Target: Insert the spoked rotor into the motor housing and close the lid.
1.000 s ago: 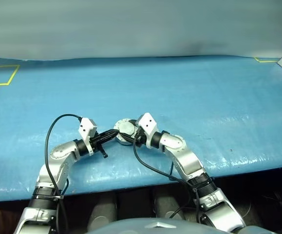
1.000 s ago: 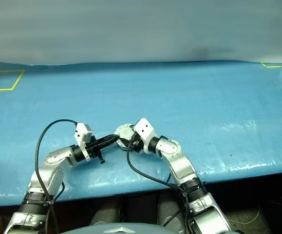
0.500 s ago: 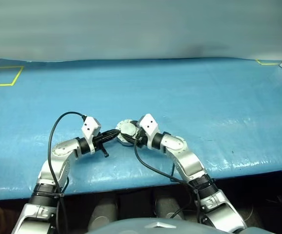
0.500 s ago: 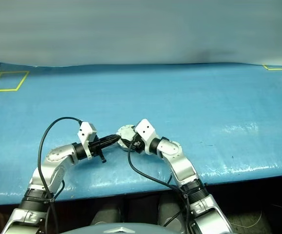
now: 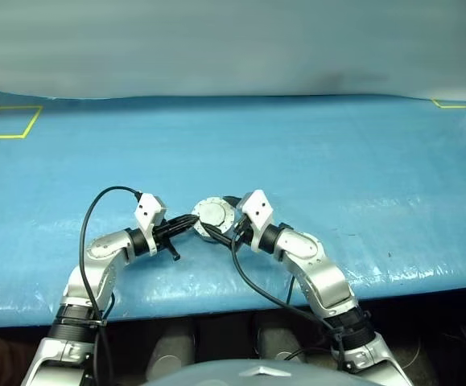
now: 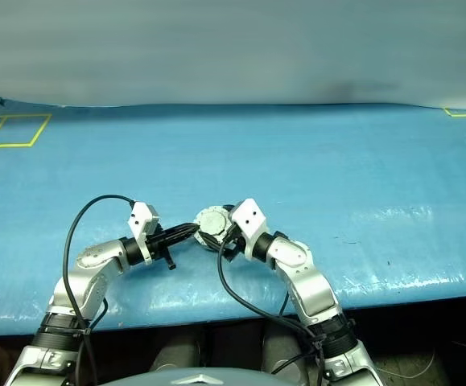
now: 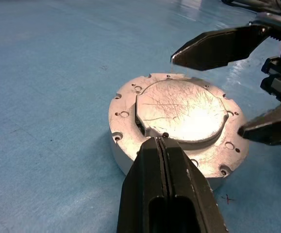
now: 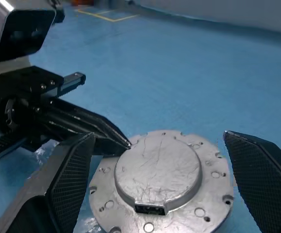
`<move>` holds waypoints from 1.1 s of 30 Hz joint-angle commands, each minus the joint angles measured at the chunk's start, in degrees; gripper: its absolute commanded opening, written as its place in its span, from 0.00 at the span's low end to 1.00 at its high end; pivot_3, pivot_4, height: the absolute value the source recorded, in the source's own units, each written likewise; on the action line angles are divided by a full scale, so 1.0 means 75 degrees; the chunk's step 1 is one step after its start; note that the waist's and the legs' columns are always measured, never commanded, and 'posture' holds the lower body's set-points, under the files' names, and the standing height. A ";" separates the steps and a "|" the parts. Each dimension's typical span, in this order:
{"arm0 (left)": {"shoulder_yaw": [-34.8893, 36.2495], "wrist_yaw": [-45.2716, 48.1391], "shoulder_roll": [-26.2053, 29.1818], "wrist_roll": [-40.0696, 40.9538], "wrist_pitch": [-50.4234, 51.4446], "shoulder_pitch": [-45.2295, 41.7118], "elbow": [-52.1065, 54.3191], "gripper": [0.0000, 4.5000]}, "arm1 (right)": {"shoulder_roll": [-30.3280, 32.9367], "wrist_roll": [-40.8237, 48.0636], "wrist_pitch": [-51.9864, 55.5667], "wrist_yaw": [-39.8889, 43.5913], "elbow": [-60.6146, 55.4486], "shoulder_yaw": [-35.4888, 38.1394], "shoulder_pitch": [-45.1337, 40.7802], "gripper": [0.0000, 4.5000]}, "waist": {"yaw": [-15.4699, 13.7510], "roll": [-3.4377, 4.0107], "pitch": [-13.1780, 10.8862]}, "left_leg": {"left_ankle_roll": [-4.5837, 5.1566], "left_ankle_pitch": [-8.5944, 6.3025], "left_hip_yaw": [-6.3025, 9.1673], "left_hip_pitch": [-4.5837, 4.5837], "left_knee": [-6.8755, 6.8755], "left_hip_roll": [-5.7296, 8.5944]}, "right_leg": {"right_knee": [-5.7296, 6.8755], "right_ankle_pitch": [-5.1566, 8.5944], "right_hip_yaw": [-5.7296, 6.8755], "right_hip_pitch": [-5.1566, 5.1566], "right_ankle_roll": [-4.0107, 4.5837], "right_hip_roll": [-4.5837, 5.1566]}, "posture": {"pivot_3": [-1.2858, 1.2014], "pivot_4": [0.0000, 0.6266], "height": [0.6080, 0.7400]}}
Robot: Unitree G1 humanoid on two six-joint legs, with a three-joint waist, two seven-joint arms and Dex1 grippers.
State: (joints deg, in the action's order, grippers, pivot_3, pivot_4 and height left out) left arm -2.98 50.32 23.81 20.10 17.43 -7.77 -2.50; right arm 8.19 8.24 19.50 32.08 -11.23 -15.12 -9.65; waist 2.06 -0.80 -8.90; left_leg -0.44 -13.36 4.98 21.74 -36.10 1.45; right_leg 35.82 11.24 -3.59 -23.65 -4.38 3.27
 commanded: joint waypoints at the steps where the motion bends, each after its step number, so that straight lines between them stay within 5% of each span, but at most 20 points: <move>1: -0.0189 0.0158 -0.0135 0.0125 0.0136 0.0103 0.0063 0.00 | -0.0162 0.0357 0.0264 -0.0406 -0.0488 0.0456 0.0116 0.99 | -0.0004 -0.0001 0.0000 | 0.0000 0.0000 0.0000 0.0001 0.0000 0.0001 | -0.0001 0.0001 0.0001 0.0000 -0.0001 0.0002 | 0.52 0.24 1.00; 16: -0.0112 0.0049 -0.0347 0.0163 -0.0161 0.0331 0.0221 0.00 | -0.0689 0.3946 0.3725 -0.0817 -0.0592 0.2487 0.1028 0.99 | -0.0045 0.0002 -0.0003 | 0.0001 -0.0001 0.0007 0.0012 0.0004 0.0000 | -0.0003 0.0015 0.0009 -0.0003 -0.0007 0.0019 | 0.52 0.24 1.00; 33: -0.0102 -0.0020 -0.0309 0.0014 -0.0457 0.0318 0.0078 0.00 | -0.1465 0.5220 0.4638 -0.1589 0.0726 0.3171 0.0493 0.99 | -0.0008 0.0005 -0.0005 | 0.0001 -0.0001 0.0009 0.0015 0.0008 0.0003 | -0.0004 0.0018 0.0017 -0.0005 -0.0002 0.0017 | 0.52 0.24 1.00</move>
State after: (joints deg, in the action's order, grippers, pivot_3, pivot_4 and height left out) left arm -2.83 50.15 21.65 20.87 14.21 -5.59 -1.67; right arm -2.28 46.63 54.03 20.40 -6.23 9.43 -5.66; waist 2.00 -0.76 -8.93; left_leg -0.44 -13.37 5.05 21.84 -36.04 1.48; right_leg 35.80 11.38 -3.46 -23.68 -4.40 3.40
